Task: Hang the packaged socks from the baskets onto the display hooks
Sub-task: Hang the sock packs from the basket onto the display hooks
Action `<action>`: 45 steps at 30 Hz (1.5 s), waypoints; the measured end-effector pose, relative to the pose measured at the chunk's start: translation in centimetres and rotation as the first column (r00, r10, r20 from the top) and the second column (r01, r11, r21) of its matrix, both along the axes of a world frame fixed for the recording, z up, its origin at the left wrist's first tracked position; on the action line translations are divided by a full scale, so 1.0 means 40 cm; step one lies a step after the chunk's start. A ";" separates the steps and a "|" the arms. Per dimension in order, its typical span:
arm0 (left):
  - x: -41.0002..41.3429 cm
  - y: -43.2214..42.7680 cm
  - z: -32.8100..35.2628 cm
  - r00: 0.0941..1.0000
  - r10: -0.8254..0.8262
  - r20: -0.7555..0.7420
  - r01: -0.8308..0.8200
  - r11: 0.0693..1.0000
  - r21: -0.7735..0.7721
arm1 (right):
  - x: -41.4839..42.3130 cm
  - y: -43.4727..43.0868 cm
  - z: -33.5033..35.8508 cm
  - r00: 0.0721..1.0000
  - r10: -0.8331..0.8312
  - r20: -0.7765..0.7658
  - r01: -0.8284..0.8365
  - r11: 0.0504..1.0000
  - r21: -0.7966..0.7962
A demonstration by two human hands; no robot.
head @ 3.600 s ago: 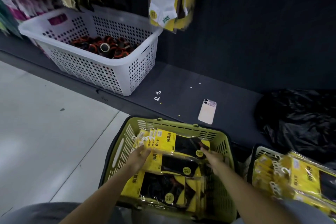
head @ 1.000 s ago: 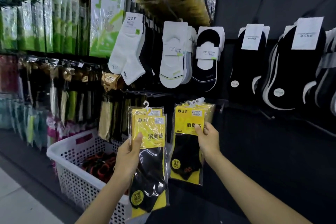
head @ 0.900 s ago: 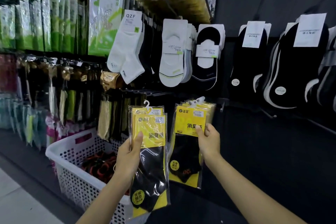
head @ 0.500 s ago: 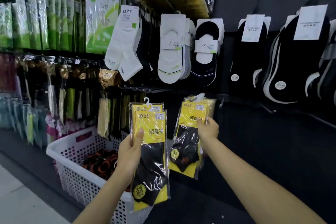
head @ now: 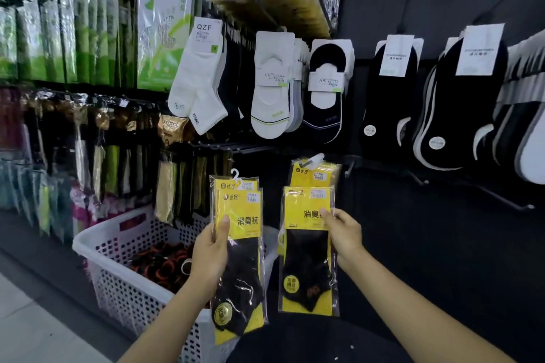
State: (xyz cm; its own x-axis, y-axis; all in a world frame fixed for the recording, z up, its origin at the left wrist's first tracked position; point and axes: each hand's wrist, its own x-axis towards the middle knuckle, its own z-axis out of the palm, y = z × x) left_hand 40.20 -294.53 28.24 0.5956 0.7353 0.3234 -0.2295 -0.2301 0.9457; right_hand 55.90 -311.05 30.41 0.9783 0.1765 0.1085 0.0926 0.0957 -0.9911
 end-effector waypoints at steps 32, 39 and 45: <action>0.064 -0.005 -0.005 0.988 -0.072 0.133 0.093 0.984 -0.154 | 0.090 0.123 0.158 0.957 0.058 0.286 -0.047 0.998 -0.044; -0.032 -0.039 0.036 0.983 -0.127 0.132 0.139 0.987 -0.079 | -0.095 0.004 0.235 0.881 0.365 0.300 -0.358 0.930 -0.080; -0.170 -0.101 0.061 0.975 -0.194 0.110 0.194 0.981 0.007 | -0.254 -0.136 0.258 0.781 0.562 0.271 -0.507 0.825 -0.250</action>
